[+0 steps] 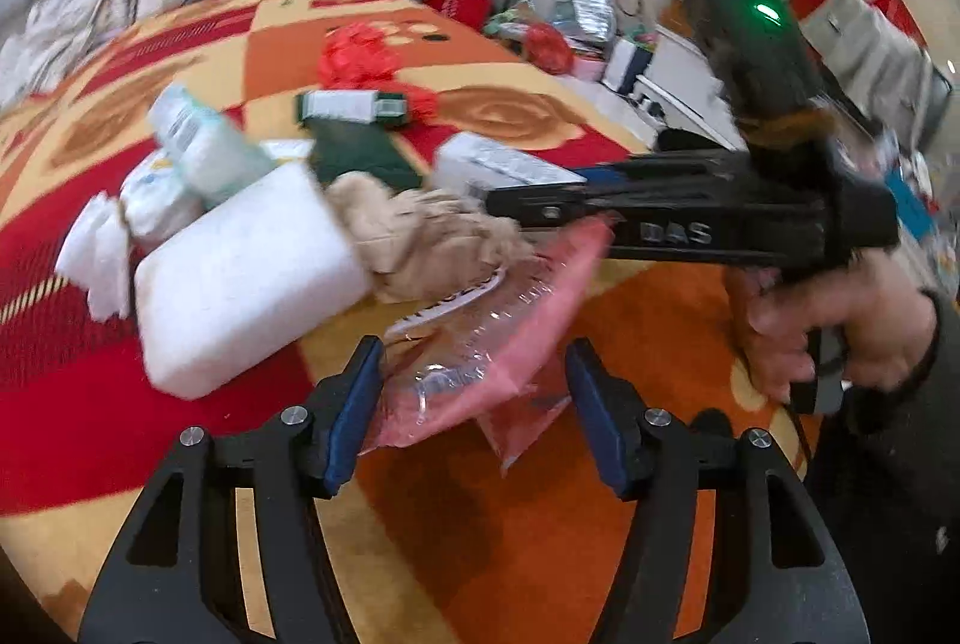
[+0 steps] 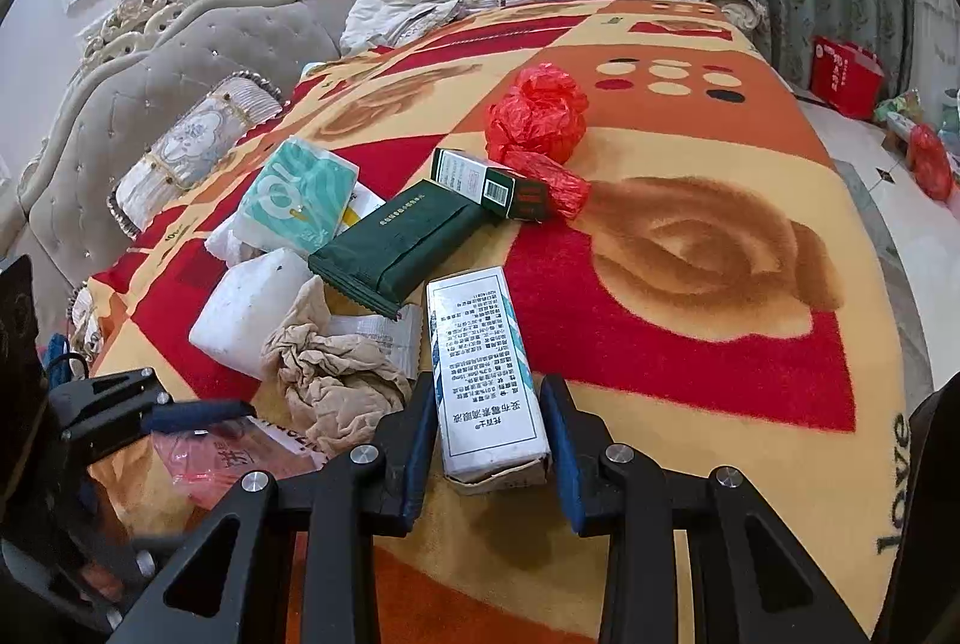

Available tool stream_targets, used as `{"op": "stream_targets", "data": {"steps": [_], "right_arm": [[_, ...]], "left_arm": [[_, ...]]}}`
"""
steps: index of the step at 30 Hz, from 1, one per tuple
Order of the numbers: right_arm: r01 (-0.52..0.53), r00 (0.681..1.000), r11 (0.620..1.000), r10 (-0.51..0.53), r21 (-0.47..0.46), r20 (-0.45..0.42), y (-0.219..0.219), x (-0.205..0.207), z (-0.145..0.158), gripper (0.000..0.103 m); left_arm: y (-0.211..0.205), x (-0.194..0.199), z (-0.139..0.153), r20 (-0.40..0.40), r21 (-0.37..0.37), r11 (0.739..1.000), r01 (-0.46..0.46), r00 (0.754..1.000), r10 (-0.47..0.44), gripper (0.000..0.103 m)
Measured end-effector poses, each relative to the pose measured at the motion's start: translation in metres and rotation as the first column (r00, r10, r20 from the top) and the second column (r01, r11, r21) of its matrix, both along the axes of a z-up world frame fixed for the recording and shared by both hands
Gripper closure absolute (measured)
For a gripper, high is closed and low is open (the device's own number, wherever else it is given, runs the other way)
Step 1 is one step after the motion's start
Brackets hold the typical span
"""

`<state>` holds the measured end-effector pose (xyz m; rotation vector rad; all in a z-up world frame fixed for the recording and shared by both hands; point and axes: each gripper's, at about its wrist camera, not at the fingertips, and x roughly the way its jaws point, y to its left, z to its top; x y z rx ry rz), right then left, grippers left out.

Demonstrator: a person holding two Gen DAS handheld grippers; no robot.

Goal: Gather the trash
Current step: 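Lift the white box with the right tool while the left lifts the pink bag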

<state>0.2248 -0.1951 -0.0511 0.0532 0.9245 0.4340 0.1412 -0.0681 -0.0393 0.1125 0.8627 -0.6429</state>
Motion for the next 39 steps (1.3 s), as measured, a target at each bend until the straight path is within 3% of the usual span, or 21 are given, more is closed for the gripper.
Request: {"op": "stream_targets", "data": {"steps": [2,3,5,7,20,29,39], "right_arm": [[0.002,1.000,1.000,-0.002,0.004,0.000,-0.001,0.000,0.000,0.071],[0.003,1.000,1.000,-0.003,0.005,0.001,-0.001,0.000,0.000,0.071],[0.003,1.000,1.000,-0.003,0.005,0.008,-0.001,-0.001,0.001,0.072],[0.007,1.000,1.000,-0.007,0.006,0.024,-0.001,-0.003,0.003,0.072],[0.049,0.989,0.998,-0.055,0.045,0.140,-0.022,-0.031,0.035,0.072],[0.114,0.962,0.994,-0.112,0.007,0.249,-0.030,-0.066,0.058,0.072],[0.097,0.969,0.994,-0.083,-0.050,0.231,-0.019,-0.075,0.041,0.072]], "left_arm": [[-0.002,-0.003,0.000,-0.010,-0.024,1.000,0.002,1.000,-0.002,0.061],[-0.003,-0.003,-0.002,-0.022,-0.025,1.000,-0.005,1.000,0.005,0.080],[-0.003,-0.007,-0.003,-0.015,-0.031,0.999,-0.035,0.999,0.035,0.082],[-0.002,-0.011,-0.002,-0.013,-0.049,0.997,-0.059,0.998,0.058,0.093],[0.025,-0.054,0.040,0.031,-0.168,0.956,-0.242,0.968,0.250,0.096],[0.026,-0.085,0.056,0.086,-0.120,0.939,-0.322,0.939,0.332,0.096],[0.023,-0.091,0.055,0.076,-0.098,0.945,-0.311,0.945,0.319,0.096]]}}
